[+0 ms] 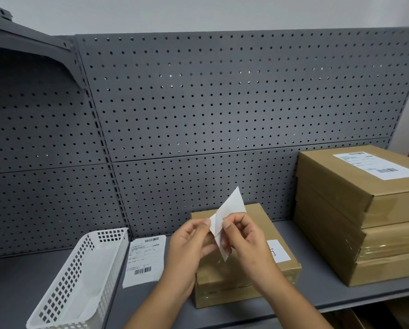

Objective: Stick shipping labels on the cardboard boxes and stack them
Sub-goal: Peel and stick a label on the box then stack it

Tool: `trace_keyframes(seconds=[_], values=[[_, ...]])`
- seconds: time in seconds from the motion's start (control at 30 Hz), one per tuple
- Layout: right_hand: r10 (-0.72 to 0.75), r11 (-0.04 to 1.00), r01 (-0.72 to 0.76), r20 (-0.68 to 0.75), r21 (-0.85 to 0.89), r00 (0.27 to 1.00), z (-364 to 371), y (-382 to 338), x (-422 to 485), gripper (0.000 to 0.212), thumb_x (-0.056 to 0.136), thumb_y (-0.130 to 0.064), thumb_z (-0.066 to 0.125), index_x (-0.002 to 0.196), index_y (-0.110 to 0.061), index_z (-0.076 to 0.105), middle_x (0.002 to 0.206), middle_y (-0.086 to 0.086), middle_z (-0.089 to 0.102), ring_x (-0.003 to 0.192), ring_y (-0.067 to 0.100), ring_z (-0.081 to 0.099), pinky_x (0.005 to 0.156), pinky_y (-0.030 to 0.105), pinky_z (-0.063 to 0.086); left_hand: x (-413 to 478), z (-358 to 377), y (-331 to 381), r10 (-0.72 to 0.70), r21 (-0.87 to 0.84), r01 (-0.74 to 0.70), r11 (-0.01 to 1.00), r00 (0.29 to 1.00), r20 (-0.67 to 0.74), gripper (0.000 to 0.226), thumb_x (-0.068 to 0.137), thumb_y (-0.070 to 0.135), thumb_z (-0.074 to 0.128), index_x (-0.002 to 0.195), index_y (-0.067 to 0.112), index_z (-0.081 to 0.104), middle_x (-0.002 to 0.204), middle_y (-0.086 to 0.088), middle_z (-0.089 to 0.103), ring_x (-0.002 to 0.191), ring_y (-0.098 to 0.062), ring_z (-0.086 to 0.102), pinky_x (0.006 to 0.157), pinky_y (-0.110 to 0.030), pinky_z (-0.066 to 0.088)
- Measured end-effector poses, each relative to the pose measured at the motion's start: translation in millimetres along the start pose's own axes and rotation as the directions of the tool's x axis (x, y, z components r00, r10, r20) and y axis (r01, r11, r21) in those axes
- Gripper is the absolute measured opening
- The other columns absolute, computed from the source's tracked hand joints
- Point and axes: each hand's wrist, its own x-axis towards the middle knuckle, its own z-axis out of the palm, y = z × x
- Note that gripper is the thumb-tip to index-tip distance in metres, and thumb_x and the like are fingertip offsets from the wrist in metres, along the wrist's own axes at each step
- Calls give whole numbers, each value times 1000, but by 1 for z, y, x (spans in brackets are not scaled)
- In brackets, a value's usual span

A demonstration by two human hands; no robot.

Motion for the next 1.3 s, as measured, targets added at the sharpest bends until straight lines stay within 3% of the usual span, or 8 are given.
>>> trace_keyframes(seconds=[0.2,0.43,0.53,0.67,1.0,1.1,1.2,1.3], values=[[55,990,-27,-197,140,979,-16,2,2,7,99,-4,60,97,3,61,68,12,58,54,17,51,49,23,47,2,-7,0,59,-25,-62,998,994,-89,15,104,13,57,102,2,67,104,-13,80,101,-28,77,81,-34,63],[31,980,2,-161,200,986,-2,-2,-3,15,98,5,58,111,-3,59,84,11,63,61,22,60,54,33,52,-9,10,-9,62,-33,-61,998,998,16,36,108,31,48,113,5,73,108,-22,77,105,-43,72,95,-54,58],[-7,991,28,-163,130,987,2,-3,-3,17,99,6,55,108,-6,62,86,7,64,68,21,63,64,32,55,-12,14,-10,83,-13,-82,997,995,47,36,102,39,61,115,7,72,111,-19,77,108,-37,73,95,-48,58],[-8,997,20,-145,81,989,3,-5,-5,19,100,3,52,100,-8,67,82,6,67,69,22,63,73,36,55,-10,14,-13,112,25,-111,993,993,-29,17,98,12,67,113,4,70,109,-11,79,104,-28,75,83,-28,61],[42,968,57,-387,242,921,-32,1,3,15,90,-17,66,79,-7,65,79,15,60,78,32,52,67,40,43,5,-11,5,65,-28,-73,997,972,-225,15,100,17,66,109,5,68,104,-11,81,96,-22,77,91,-42,58],[71,990,-23,-346,141,936,-31,1,4,45,74,-35,90,95,-13,57,90,13,60,81,30,59,73,43,45,3,-6,6,75,24,-71,997,979,-187,14,101,19,64,106,7,68,101,-12,81,93,-23,77,88,-43,58],[151,976,-94,-293,197,944,-20,2,2,68,70,-10,91,120,-26,48,113,5,69,94,23,73,74,40,60,-3,4,2,72,58,-66,996,990,-123,16,103,21,62,110,7,67,102,-11,81,97,-28,77,88,-45,59],[262,926,-206,-147,317,954,-27,-3,0,56,84,-6,78,130,-27,54,113,12,77,100,31,75,84,47,60,0,0,4,86,51,-78,996,984,-155,15,103,20,62,108,8,69,102,-9,81,96,-25,78,86,-41,59]])
